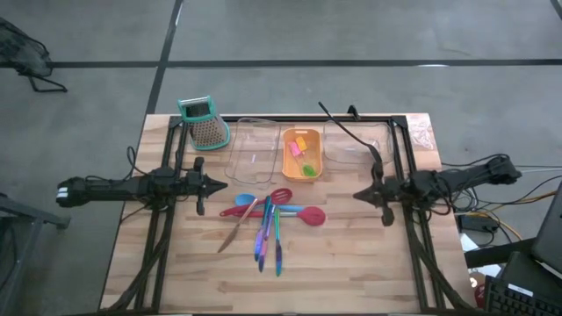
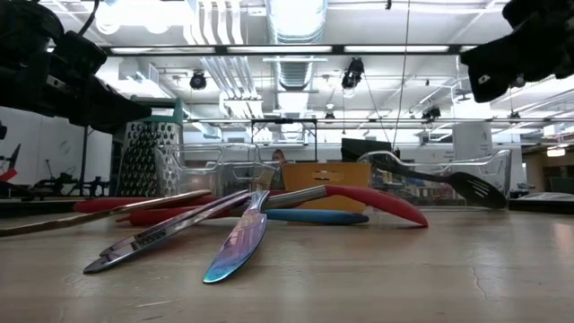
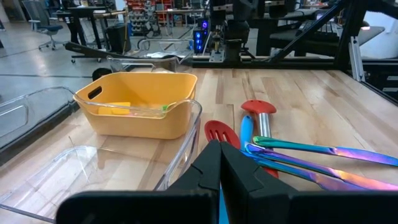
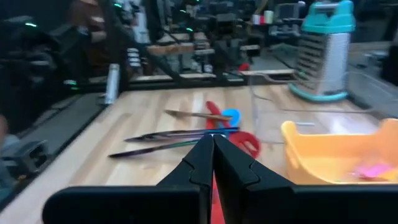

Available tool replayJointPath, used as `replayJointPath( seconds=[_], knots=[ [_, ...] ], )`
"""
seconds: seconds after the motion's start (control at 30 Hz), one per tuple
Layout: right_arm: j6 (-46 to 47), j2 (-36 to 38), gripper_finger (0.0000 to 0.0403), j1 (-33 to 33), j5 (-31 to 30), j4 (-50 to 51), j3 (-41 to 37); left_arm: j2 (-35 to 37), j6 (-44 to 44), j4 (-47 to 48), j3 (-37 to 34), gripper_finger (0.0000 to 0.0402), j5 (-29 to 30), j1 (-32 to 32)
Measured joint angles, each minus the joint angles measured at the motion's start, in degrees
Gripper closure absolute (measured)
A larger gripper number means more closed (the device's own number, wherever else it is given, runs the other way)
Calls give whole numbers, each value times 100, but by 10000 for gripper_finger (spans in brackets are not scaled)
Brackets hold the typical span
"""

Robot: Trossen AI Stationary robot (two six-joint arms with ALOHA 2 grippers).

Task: Pick & Place Kitchen Items
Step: Put the golden knife into the left transparent bin

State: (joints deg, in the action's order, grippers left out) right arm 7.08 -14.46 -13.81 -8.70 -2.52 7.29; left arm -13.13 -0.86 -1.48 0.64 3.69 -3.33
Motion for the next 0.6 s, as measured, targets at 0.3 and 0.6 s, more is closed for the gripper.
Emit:
replayJointPath(
  seconds=[0.3,0.6],
  knots=[
    [-475,1104,394,-1,111,59,-526,0,2,0,0,396,2,0],
    [-1065,1433,394,-3,109,63,-592,0,2,0,0,396,2,0]
  ],
)
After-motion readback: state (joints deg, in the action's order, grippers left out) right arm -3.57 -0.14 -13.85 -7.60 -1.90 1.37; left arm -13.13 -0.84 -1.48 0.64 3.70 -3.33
